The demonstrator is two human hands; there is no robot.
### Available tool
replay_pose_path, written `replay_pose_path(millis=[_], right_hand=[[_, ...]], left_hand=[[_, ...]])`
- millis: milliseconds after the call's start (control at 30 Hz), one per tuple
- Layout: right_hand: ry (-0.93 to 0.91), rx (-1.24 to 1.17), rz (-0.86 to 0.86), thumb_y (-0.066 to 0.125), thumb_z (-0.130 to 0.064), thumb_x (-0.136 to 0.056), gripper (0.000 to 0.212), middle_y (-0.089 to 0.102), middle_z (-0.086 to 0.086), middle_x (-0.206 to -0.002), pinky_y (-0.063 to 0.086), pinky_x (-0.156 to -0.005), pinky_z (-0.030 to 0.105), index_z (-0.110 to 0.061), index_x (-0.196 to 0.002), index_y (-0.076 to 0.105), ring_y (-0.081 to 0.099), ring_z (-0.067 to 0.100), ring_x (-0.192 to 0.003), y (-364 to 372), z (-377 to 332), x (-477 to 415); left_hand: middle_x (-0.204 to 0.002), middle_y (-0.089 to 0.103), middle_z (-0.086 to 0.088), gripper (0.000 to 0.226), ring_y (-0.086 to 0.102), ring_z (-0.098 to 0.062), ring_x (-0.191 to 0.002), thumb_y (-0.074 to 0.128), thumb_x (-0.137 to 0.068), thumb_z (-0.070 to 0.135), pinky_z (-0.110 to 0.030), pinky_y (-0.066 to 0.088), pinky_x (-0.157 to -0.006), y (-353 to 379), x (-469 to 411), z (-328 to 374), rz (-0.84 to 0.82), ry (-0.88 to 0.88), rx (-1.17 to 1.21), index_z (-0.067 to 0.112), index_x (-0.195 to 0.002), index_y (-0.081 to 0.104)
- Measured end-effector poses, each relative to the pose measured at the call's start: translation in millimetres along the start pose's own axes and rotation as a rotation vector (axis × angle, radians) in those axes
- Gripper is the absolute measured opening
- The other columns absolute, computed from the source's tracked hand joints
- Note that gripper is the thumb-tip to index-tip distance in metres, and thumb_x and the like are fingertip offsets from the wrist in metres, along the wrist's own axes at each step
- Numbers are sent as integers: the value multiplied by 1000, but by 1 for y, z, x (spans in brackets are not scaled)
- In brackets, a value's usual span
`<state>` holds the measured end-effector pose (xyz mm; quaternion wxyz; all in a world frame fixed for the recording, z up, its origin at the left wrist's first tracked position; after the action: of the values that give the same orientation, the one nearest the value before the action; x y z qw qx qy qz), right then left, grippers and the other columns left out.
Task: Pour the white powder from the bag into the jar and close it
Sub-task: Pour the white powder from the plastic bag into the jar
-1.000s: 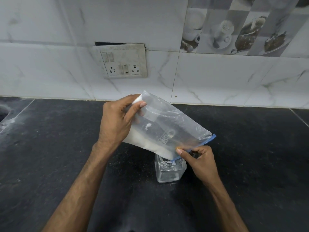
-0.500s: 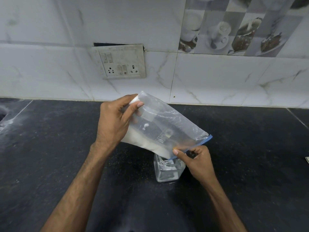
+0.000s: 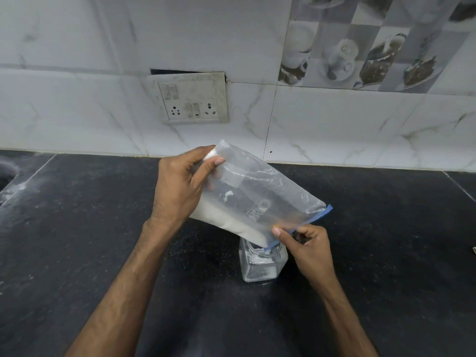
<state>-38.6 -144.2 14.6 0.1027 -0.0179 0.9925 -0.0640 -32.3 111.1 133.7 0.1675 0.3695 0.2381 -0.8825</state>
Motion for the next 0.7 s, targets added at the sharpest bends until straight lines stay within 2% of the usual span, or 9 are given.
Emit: replay_pose_path(millis=[67,167,300,367,433,533,633,667,700], right_hand=[[-8,19,-24,82,-17,-78,15,72,-9,-58,48,-59,14,-23,-64,79,62,-1,-55,1,-1,1],[-8,28,-3,82,-14,-78,7,77,0,-68,53,-62,22,-12,-71,80,68,7,-63,-1,0,2],[23,58,-6,82,-13,-80,8,77,-3,-66,54,-60,21,-14,-72,81,69,7,-60,4,3,4],[32,70,9,82,-16,-80,11,74,1,-61,53,-57,29,-11,-70,80,67,15,-56,5,4,5],[36,95,15,83,-20,-79,14,74,9,-63,54,-62,42,-9,-70,80,68,28,-59,5,5,6],[33,69,36,83,-20,-78,9,76,5,-66,55,-63,38,-13,-74,80,68,17,-62,3,4,5],[40,102,20,83,-22,-78,9,78,5,-71,58,-66,37,-14,-76,81,74,27,-70,3,5,5],[42,81,27,83,-19,-79,5,77,3,-69,57,-63,31,-18,-75,81,72,21,-65,3,4,5],[38,70,35,83,-17,-79,10,75,0,-64,54,-59,26,-22,-70,80,67,14,-57,3,4,5]], left_hand=[[-68,69,7,32,68,-15,-63,59,-94,43,-23,56,-54,0,0,-1,-3,-12,-4,20,-114,69],[-69,71,5,34,68,-15,-61,59,-95,42,-26,57,-54,1,0,-2,-5,-3,-2,17,-114,71],[-70,73,-2,30,68,-16,-59,59,-95,43,-30,58,-55,2,-2,-1,-6,-11,19,23,-115,68],[-71,73,-3,30,68,-17,-60,59,-94,43,-28,57,-55,2,-2,-1,3,-7,13,23,-115,68],[-70,73,-2,31,68,-17,-61,59,-94,43,-25,57,-54,2,-1,-1,2,-5,11,23,-115,67],[-70,72,1,33,68,-16,-57,59,-94,42,-26,57,-53,3,0,-3,-7,-20,15,19,-115,69],[-72,73,-3,33,69,-16,-59,60,-94,40,-24,58,-54,3,1,-4,-7,-19,10,18,-116,69],[-73,73,-2,33,69,-16,-61,59,-94,40,-21,57,-55,2,1,-4,-2,-10,7,17,-116,69],[-73,74,-2,34,69,-16,-63,59,-94,40,-18,56,-55,2,1,-3,2,-2,3,17,-116,69]])
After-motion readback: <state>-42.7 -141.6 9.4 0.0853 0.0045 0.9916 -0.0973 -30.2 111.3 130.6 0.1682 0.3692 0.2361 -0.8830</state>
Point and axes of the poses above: each hand's wrist, its own x-axis away from the middle knuckle, its own y-axis out of the palm, z = x × y, the point moved 4 cm from there along -x, towards the middle knuckle
